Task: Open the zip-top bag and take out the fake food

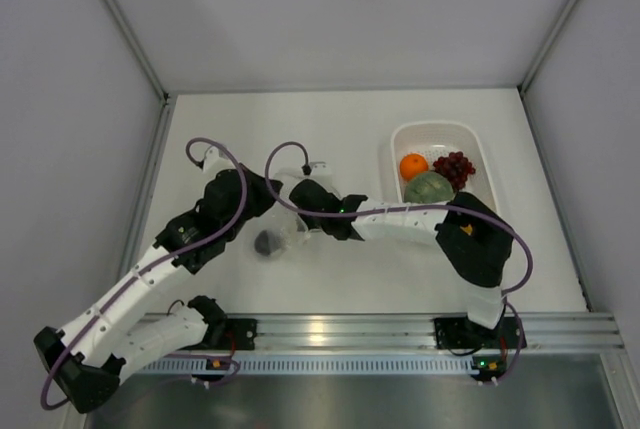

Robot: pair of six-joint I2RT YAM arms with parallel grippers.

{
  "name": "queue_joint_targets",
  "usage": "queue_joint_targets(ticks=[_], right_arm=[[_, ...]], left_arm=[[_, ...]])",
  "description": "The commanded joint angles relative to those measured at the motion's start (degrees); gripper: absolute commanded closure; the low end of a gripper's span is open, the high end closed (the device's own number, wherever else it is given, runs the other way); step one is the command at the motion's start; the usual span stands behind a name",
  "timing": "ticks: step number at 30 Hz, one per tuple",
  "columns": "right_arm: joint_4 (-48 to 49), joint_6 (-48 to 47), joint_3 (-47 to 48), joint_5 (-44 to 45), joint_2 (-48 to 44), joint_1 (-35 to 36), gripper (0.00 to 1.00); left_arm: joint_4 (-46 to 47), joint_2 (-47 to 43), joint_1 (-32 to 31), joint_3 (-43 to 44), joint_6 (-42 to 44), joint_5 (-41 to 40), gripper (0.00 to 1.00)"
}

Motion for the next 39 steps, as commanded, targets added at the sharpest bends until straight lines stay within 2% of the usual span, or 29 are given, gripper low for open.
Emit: queue_joint_targets(ticks=[1, 2, 5, 9, 12, 13, 15, 17, 20, 26, 34, 39], right_arm=[[-0.2, -2.1, -2.4, 5.0, -2.4, -2.8, 0.76], [-1.9, -3.5, -2.1, 6.8, -3.3, -4.4, 0.77], [-9.4, -10.3, 0.6, 19.7, -4.4, -6.7, 0.77], [-12.6, -19.5, 3.0, 27.4, -6.9, -8.4, 0.77], [-12.5, -23.8, 3.2, 29.5, -8.9, -8.2, 0.76], [-12.0, -24.7, 2.4, 28.1, -9.6, -8.2, 0.75], [-13.0, -26.2, 2.2, 18.8, -9.9, -8.4, 0.71], [-15.8, -24.9, 2.5, 6.1, -9.1, -9.0, 0.71], [-16.8, -22.5, 1.9, -2.0, -7.7, -9.0, 0.68], [-14.3, -18.6, -3.0, -6.0, -7.7, -8.9, 0.66], [-19.9, -18.4, -5.9, -2.4, -11.7, -7.3, 0.55], [-21.3, -18.8, -9.2, -5.7, -13.9, -7.1, 0.46]], left_arm=[[3.7, -2.5, 0.0, -0.2, -0.8, -0.1, 1.00], [3.8, -2.7, 0.0, -0.2, -0.6, 0.4, 1.00], [3.8, -3.7, 0.0, -0.4, 0.9, 1.9, 1.00], [3.7, -3.5, 0.0, -0.5, 4.1, 3.0, 1.00], [3.7, -3.2, 0.0, -1.6, 5.3, 3.4, 1.00], [3.8, -2.9, 0.0, -2.0, 5.4, 3.6, 1.00], [3.8, -1.3, 0.0, -2.9, 5.9, 5.0, 1.00], [3.8, 1.2, 0.0, -3.7, 5.8, 6.6, 1.00], [3.8, 3.8, -0.2, -4.7, 5.3, 8.2, 1.00], [3.8, 3.4, -1.2, -4.8, 5.3, 6.4, 1.00], [3.7, 3.8, -1.6, -4.3, 5.5, 4.8, 1.00], [3.6, 5.1, -2.5, -3.5, 5.4, 3.0, 1.00]])
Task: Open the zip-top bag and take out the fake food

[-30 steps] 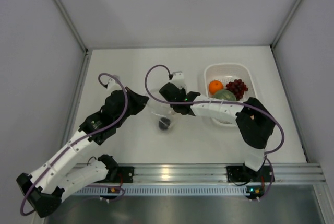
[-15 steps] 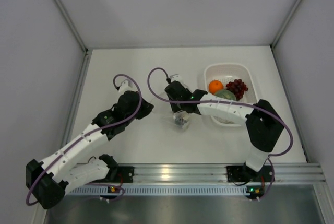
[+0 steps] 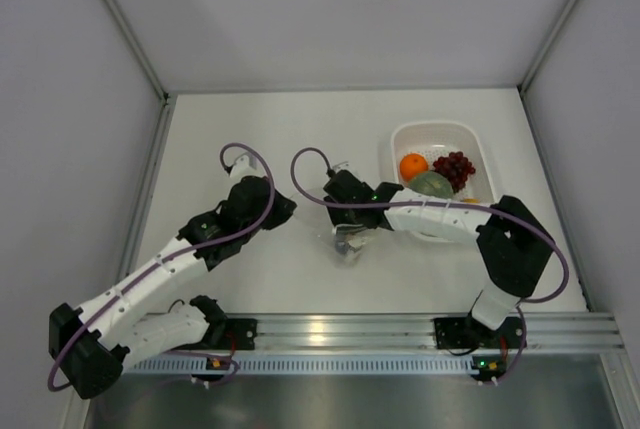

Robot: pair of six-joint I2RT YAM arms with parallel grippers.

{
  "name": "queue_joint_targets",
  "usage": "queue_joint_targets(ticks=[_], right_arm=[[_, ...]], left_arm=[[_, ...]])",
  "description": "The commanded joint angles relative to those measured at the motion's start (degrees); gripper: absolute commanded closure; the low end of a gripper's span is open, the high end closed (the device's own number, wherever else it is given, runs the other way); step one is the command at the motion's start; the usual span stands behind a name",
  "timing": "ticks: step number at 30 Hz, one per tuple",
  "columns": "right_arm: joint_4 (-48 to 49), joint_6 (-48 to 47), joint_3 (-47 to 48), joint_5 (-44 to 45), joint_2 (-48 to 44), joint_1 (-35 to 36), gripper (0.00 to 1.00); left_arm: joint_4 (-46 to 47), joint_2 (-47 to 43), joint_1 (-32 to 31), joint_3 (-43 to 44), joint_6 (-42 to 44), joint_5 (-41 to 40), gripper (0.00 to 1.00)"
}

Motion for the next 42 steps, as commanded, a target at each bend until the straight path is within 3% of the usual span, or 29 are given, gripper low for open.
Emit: queue_joint_targets(ticks=[1, 13, 15, 19, 23, 34, 37, 38, 42], right_arm=[[-3.3, 0.1, -2.1, -4.2, -3.5, 0.4, 0.46], [-0.3, -1.9, -9.3, -13.8, -5.4, 1.5, 0.35], [-0.8, -2.5, -8.9, -16.5, -5.8, 1.4, 0.34], [-2.2, -5.2, -7.1, -21.5, -8.4, 1.4, 0.22], [-8.5, -8.2, -4.4, -20.8, -7.7, 1.4, 0.21], [-11.0, -9.7, -7.1, -21.6, -0.7, 5.7, 0.24], [-9.1, -8.7, -7.0, -20.8, 0.6, 6.6, 0.35], [-9.0, -8.5, -6.5, -20.3, 0.8, 6.6, 0.45], [-7.8, -8.3, -5.3, -17.3, -0.4, 6.6, 0.52]], left_arm=[[1.9, 0.6, -0.6, 2.0, 0.4, -3.1, 1.00], [1.8, 1.4, -1.6, 2.0, 1.5, -6.1, 1.00], [1.7, 1.8, -1.7, 2.0, 1.6, -6.5, 1.00], [1.8, 2.7, -1.7, 2.4, 2.1, -6.2, 1.00], [1.9, 3.9, -2.1, 3.4, 2.7, -5.2, 1.00], [1.9, 5.2, -3.3, 4.2, 3.1, -7.0, 1.00], [1.9, 5.4, -3.4, 4.5, 3.2, -6.9, 1.00], [1.9, 5.5, -3.4, 4.6, 3.4, -6.9, 1.00], [1.8, 4.7, -3.4, 4.2, 3.9, -7.1, 1.00]])
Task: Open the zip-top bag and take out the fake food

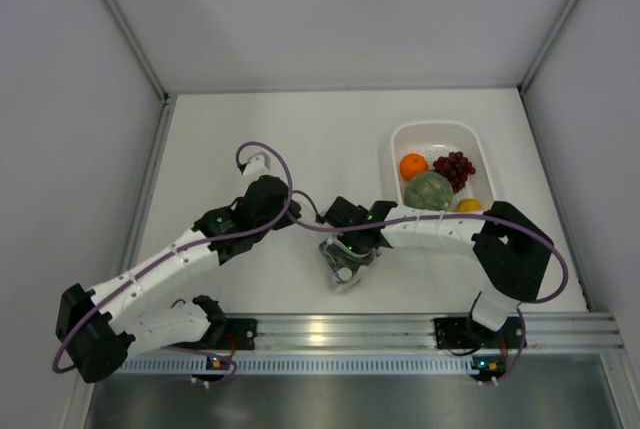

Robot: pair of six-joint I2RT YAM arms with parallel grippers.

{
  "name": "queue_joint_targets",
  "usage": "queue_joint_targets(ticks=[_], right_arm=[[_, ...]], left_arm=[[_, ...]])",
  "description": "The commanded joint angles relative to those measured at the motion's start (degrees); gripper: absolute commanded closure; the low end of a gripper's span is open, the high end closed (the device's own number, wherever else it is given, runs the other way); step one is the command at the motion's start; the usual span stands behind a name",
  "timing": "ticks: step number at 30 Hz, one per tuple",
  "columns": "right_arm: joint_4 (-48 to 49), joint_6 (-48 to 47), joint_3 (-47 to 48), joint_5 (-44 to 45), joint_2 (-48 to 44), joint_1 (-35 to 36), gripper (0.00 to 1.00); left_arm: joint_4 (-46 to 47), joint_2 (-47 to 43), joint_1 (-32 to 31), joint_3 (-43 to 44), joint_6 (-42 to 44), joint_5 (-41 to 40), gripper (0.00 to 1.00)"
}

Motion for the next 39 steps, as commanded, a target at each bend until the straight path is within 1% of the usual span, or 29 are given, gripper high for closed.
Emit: queue_joint_targets(ticks=[1, 5, 8, 13, 17, 22, 25, 28, 32, 36, 37, 38, 39], right_arm=[[0.0, -0.4, 1.7, 4.1, 0.3, 1.2, 0.58], [1.4, 0.5, 3.1, 5.2, -5.0, 1.2, 0.64], [3.0, 1.3, 3.8, 6.4, -8.5, 1.2, 0.65], [5.2, 1.5, 5.8, 9.6, -11.6, 1.2, 0.66], [6.4, 0.6, 8.1, 10.2, -14.5, 1.3, 0.67], [8.7, -0.3, 11.3, 11.0, -18.5, 1.2, 0.67], [10.7, -0.4, 11.8, 12.1, -21.4, 1.2, 0.67], [14.4, 0.1, 10.4, 14.1, -26.1, 1.2, 0.67], [17.4, -2.1, 9.6, 17.1, -28.2, 1.2, 0.68], [21.8, -3.2, 6.3, 19.7, -30.6, 1.2, 0.71], [23.9, -3.2, 5.0, 20.2, -33.1, 1.1, 0.71], [30.0, -3.3, 3.2, 20.9, -34.6, 1.2, 0.71], [33.5, -3.4, -0.9, 21.5, -36.5, 1.2, 0.71]], left_arm=[[2.2, -1.1, 0.2, 2.2, 1.3, -2.8, 1.00], [2.2, -2.4, 0.2, 2.2, 1.9, -1.8, 1.00], [2.2, -3.2, 0.2, 2.9, 2.3, 0.0, 1.00], [2.3, -4.4, 0.2, 4.8, 3.2, 3.6, 1.00], [2.2, -5.3, 0.1, 6.5, 5.9, 5.0, 1.00], [2.2, -2.8, 0.1, 8.4, 10.9, 6.5, 1.00], [2.1, -1.3, 0.2, 9.0, 11.5, 6.2, 1.00], [2.2, 0.1, 0.2, 9.8, 12.6, 6.7, 1.00], [2.5, 1.2, 0.2, 10.9, 13.5, 7.7, 1.00], [2.3, 1.3, 0.2, 11.1, 13.8, 4.4, 1.00], [2.1, 1.3, 0.2, 10.9, 14.1, 3.3, 1.00], [2.1, 1.3, 0.2, 10.6, 14.3, 1.9, 1.00], [2.1, 1.2, 0.2, 10.4, 14.5, 1.6, 1.00]])
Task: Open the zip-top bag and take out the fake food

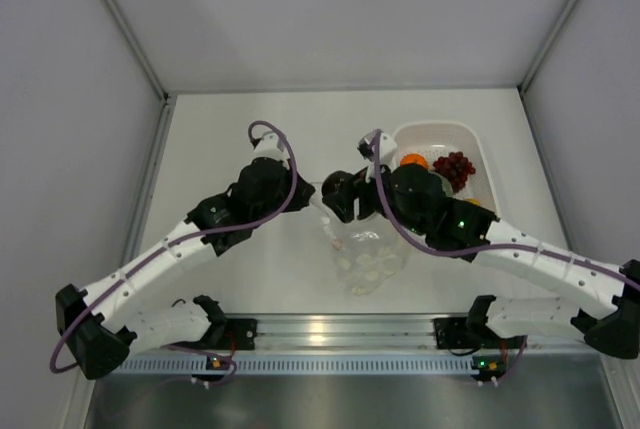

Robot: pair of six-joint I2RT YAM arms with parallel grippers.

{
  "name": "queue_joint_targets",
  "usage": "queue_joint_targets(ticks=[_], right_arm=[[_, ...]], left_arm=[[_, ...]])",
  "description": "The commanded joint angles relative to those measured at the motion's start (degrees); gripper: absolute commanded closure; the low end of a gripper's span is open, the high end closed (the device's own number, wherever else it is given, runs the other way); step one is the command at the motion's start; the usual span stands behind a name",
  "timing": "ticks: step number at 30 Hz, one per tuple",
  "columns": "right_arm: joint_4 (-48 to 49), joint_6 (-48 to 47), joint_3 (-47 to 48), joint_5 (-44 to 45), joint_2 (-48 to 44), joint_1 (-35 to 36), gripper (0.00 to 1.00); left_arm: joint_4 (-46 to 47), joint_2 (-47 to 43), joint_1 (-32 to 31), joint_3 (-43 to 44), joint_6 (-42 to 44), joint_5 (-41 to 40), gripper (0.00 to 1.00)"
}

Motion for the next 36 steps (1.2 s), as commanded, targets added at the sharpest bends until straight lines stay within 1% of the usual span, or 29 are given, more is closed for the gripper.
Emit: queue_joint_targets(ticks=[1, 3, 5, 6, 8, 9, 11, 12, 13, 14, 15, 16, 17, 18, 19, 20, 21, 22, 23, 24, 25, 26, 27, 28, 32, 33, 34, 35, 36], right_arm=[[15.7, -1.5, -7.0, 4.5, -9.5, 0.8, 0.73], [24.9, -2.3, -12.0, 8.0, -11.8, 0.7, 0.73], [31.0, -3.0, -15.4, 11.1, -14.8, 0.7, 0.74], [36.1, -2.8, -18.1, 12.0, -15.5, 0.7, 0.73], [41.9, -3.3, -20.9, 14.2, -17.3, 0.5, 0.75], [47.0, -3.2, -23.1, 15.5, -18.0, 0.5, 0.75], [50.4, -4.3, -24.6, 19.9, -17.8, 0.4, 0.76], [49.5, -4.8, -23.5, 21.7, -17.8, 0.4, 0.76], [45.0, -6.0, -22.3, 23.3, -17.1, 0.4, 0.75], [41.9, -6.4, -20.6, 26.9, -16.6, -0.1, 0.75], [38.7, -6.6, -17.4, 28.3, -16.2, -0.6, 0.75], [34.3, -6.2, -15.5, 29.5, -14.6, -2.6, 0.74], [25.4, -5.0, -13.7, 31.1, -13.7, -4.2, 0.74], [19.7, -3.1, -10.2, 31.0, -12.7, -6.2, 0.73], [15.6, 0.4, -8.7, 29.0, -10.6, -8.9, 0.73], [9.9, 1.3, -7.3, 22.8, -9.8, -15.8, 0.73], [8.0, 2.1, -6.7, 20.4, -8.7, -19.0, 0.73], [6.5, 2.9, -6.0, 17.5, -6.1, -25.4, 0.73], [3.7, 2.9, -5.2, 11.4, -4.3, -28.5, 0.73], [2.3, 2.8, -2.9, 8.1, -2.3, -31.1, 0.72], [0.7, 2.3, -1.4, 5.7, 2.1, -36.0, 0.72], [0.0, 2.0, 1.4, 3.1, 4.4, -37.9, 0.71], [-2.3, 1.5, 3.0, 2.4, 6.7, -39.1, 0.70], [-3.5, 1.0, 5.0, 1.5, 11.4, -41.5, 0.70], [-8.5, -0.8, 15.3, 2.6, 22.8, -44.6, 0.66], [-9.3, -0.8, 16.7, 2.7, 25.1, -45.0, 0.62], [-10.8, -1.1, 18.2, 3.2, 29.0, -46.2, 0.59], [-11.4, -1.2, 20.5, 3.3, 30.7, -46.6, 0.57], [-11.9, -1.3, 21.5, 3.3, 33.7, -47.2, 0.51]], left_arm=[[0.3, 0.0, 0.5, 1.0, 2.5, -5.6, 1.00], [0.3, 0.4, 0.5, 1.0, 2.4, -5.8, 1.00], [0.3, 0.8, 0.6, 1.1, 2.0, -6.1, 1.00], [0.4, 1.1, 0.6, 1.1, 1.8, -6.5, 1.00], [0.3, 1.6, 0.6, 1.3, 1.8, -6.6, 1.00], [0.3, 2.0, 0.6, 1.6, 1.7, -6.7, 1.00], [0.3, 2.4, 0.6, 1.8, 1.5, -7.2, 1.00], [-0.9, 2.8, 0.6, 2.1, 1.4, -7.7, 1.00], [-1.7, 3.1, 0.6, 3.0, 1.1, -9.6, 1.00], [-2.8, 3.4, 0.6, 3.7, 1.0, -10.8, 1.00], [-3.7, 3.5, 0.6, 4.2, 1.0, -12.0, 1.00], [-5.8, 3.8, 0.6, 5.6, 1.3, -14.7, 1.00], [-6.9, 3.9, 0.6, 6.3, 1.5, -16.5, 1.00], [-8.1, 4.2, 0.7, 7.0, 1.9, -17.9, 1.00], [-9.8, 4.2, 0.9, 7.8, 2.8, -18.9, 1.00], [-10.5, 4.2, 1.7, 9.0, 3.4, -20.7, 1.00], [-11.1, 4.2, 2.1, 9.7, 4.6, -21.1, 1.00], [-11.6, 4.4, 2.8, 10.3, 5.1, -21.2, 1.00], [-12.7, 4.6, 3.6, 11.7, 5.7, -21.4, 1.00], [-13.3, 4.8, 5.5, 12.3, 6.9, -21.4, 1.00], [-13.5, 4.9, 6.4, 12.7, 7.6, -21.2, 1.00], [-13.9, 5.0, 7.4, 13.7, 8.4, -21.4, 1.00], [-14.2, 5.5, 9.2, 14.2, 9.2, -21.9, 1.00], [-14.8, 5.7, 10.2, 15.0, 10.6, -22.4, 1.00], [-17.2, 8.0, 13.3, 18.9, 14.7, -27.1, 1.00], [-18.2, 9.2, 13.5, 19.7, 15.8, -30.0, 1.00], [-18.8, 9.7, 13.7, 21.0, 16.2, -31.2, 1.00], [-19.2, 10.4, 14.1, 21.8, 16.5, -32.0, 1.00], [-19.6, 11.4, 14.3, 22.2, 17.5, -33.4, 1.00]])
